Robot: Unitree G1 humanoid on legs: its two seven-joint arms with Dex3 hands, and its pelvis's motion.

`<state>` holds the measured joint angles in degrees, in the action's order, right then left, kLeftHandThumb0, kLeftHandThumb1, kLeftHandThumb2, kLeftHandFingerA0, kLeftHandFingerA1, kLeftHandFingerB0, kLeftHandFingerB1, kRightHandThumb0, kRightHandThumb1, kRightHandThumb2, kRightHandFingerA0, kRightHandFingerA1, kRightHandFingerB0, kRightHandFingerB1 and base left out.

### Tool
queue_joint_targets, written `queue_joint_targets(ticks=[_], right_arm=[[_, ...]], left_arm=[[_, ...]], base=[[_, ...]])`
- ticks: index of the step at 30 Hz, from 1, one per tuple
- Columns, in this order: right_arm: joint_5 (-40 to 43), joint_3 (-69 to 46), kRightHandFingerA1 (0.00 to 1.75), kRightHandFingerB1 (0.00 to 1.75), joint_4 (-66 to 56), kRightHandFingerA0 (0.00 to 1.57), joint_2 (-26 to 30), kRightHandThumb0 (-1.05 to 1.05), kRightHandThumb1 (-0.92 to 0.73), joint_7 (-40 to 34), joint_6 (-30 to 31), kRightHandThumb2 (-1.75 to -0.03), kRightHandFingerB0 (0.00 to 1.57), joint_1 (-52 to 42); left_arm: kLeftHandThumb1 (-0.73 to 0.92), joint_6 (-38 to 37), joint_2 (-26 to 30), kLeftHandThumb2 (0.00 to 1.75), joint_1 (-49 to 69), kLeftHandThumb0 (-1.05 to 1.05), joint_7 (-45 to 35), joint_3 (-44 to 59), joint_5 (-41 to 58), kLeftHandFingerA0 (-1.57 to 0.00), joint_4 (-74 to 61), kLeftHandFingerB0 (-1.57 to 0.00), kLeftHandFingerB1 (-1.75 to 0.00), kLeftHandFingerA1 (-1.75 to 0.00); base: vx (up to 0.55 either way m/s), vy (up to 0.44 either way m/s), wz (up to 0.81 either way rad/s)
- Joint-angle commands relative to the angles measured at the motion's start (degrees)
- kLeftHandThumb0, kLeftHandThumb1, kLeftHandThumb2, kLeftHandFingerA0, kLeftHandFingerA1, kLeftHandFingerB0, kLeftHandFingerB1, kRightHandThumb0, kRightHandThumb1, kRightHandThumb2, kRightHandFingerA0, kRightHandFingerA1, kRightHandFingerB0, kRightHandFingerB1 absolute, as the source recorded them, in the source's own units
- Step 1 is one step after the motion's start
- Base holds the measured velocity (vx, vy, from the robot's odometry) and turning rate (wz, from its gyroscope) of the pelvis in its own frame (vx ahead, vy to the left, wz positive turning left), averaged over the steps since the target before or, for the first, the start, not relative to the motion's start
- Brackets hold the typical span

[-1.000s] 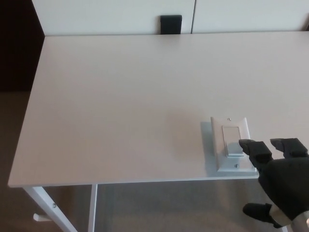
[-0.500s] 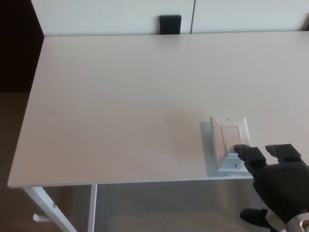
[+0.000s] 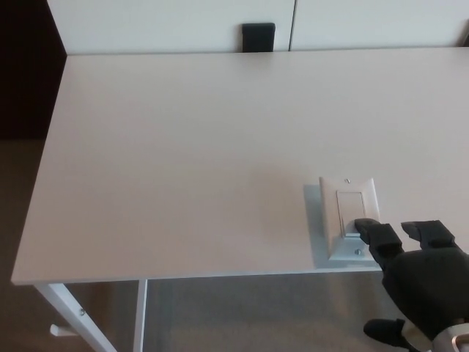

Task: The robot walk towards a table in front and then clicks the light switch button using the right hand's index finger

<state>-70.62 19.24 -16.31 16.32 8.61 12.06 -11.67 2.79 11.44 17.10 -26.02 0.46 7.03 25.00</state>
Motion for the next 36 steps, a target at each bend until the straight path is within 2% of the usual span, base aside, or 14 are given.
queue_joint_targets(ticks=[1, 8, 9, 13, 14, 15, 16, 17, 22, 23, 26, 28, 31, 36], right_arm=[[-0.6, 1.0, 0.34, 0.59, -0.3, 0.00, 1.2, -0.84, -0.52, 0.5, 0.7, -0.57, 0.00, -2.1], [-0.7, 1.9, 0.36, 0.56, -1.4, 0.00, 1.6, -0.85, -0.53, 1.4, 0.8, -0.58, 0.03, -4.2], [-0.6, 2.0, 0.41, 0.54, -1.3, 0.00, 1.6, -0.89, -0.43, 1.4, 0.9, -0.72, 0.05, -4.4], [-0.9, 2.3, 0.34, 0.56, -0.9, 0.00, 1.8, -0.84, -0.53, 1.4, 1.2, -0.58, 0.02, -4.7], [-1.3, 2.3, 0.45, 0.53, -0.8, 0.00, 1.9, -0.85, -0.48, 1.4, 1.3, -0.86, 0.06, -4.4], [-1.3, 2.3, 0.46, 0.53, -0.8, 0.00, 2.0, -0.86, -0.49, 1.3, 1.3, -0.87, 0.06, -4.3], [-1.2, 2.3, 0.46, 0.53, -0.9, 0.00, 1.9, -0.86, -0.48, 1.4, 1.3, -0.86, 0.05, -4.2], [-1.1, 2.2, 0.35, 0.56, -1.1, 0.00, 1.9, -0.84, -0.54, 1.8, 1.3, -0.58, 0.02, -4.0], [-0.2, 1.3, 0.30, 0.54, -3.1, 0.00, 2.0, -0.83, -0.54, 2.5, 1.5, -0.58, 0.00, -4.2], [-0.1, 0.7, 0.43, 0.42, -5.4, 0.00, 1.9, -0.84, -0.47, 2.4, 1.5, -0.87, 0.01, -4.7], [-0.2, -0.3, 0.44, 0.37, -9.6, 0.00, 2.1, -0.83, -0.46, 3.0, 1.3, -0.87, 0.00, -5.8], [0.0, -1.4, 0.45, 0.48, -14.6, 0.00, 2.0, -0.84, -0.47, 2.6, 0.7, -0.89, 0.03, -7.7], [1.3, -3.4, 0.47, 0.33, -24.0, 0.00, 2.5, -0.89, -0.48, 3.6, -1.0, -0.89, 0.00, -11.0], [3.5, -6.2, 0.48, 0.33, -34.6, 0.00, 3.6, -0.98, -0.54, 2.3, -4.6, -0.94, 0.00, -18.7]], left_arm=[[0.26, 0.1, 1.1, 0.82, 0.1, -0.65, 0.4, -0.2, -1.0, -0.28, 0.0, -0.21, -0.74, -1.00], [0.23, 0.8, 1.1, 0.82, 0.1, -0.61, 0.4, -0.2, -0.9, -0.31, -0.3, -0.22, -0.77, -1.02], [0.24, 0.6, 1.2, 0.81, 0.2, -0.63, 0.4, -0.3, -1.0, -0.30, -0.3, -0.21, -0.77, -1.02], [0.24, 0.7, 1.1, 0.81, 0.0, -0.63, 0.5, -0.3, -1.0, -0.30, 0.0, -0.22, -0.77, -1.02], [0.25, 0.2, 1.2, 0.81, -0.1, -0.62, 0.1, -0.3, -0.9, -0.27, 0.1, -0.21, -0.79, -1.05], [0.24, 0.2, 1.1, 0.81, 0.0, -0.62, 0.2, -0.2, -0.9, -0.27, 0.2, -0.22, -0.79, -1.05], [0.24, 0.1, 1.2, 0.81, 0.0, -0.63, 0.2, -0.2, -0.9, -0.29, 0.2, -0.21, -0.78, -1.04], [0.23, 0.2, 1.2, 0.81, 0.0, -0.63, 0.2, -0.2, -0.8, -0.32, 0.1, -0.22, -0.78, -1.03], [0.25, 0.3, 1.3, 0.81, 0.0, -0.63, -0.3, -0.2, -0.6, -0.26, 0.2, -0.21, -0.78, -1.03], [0.25, -0.2, 1.4, 0.80, 0.0, -0.65, 0.0, -0.4, -1.1, -0.29, 0.3, -0.20, -0.78, -1.02], [0.25, 0.5, 1.2, 0.80, -0.2, -0.61, -0.2, 0.0, -0.4, -0.29, 0.4, -0.21, -0.77, -1.03], [0.25, 0.0, 1.4, 0.80, -0.2, -0.64, 0.1, -0.3, -0.9, -0.30, 0.4, -0.22, -0.78, -1.02], [0.25, 0.8, 1.4, 0.81, -0.4, -0.62, 0.0, -0.1, -0.5, -0.29, -0.1, -0.23, -0.78, -1.03], [0.28, 0.0, 1.6, 0.80, -0.9, -0.66, 0.1, -0.3, -1.0, -0.26, 0.2, -0.22, -0.79, -1.04]], base=[[0.00, 0.000, 0.00], [0.00, 0.000, 0.00], [0.00, 0.000, 0.00], [0.00, 0.000, 0.00], [0.00, 0.000, 0.00], [0.00, 0.000, 0.00], [0.00, 0.000, 0.00], [0.00, 0.000, 0.00], [0.00, 0.000, 0.00], [0.00, 0.000, 0.00], [0.00, 0.000, 0.00], [0.00, 0.000, 0.00], [0.00, 0.000, 0.00], [0.00, 0.000, 0.00]])
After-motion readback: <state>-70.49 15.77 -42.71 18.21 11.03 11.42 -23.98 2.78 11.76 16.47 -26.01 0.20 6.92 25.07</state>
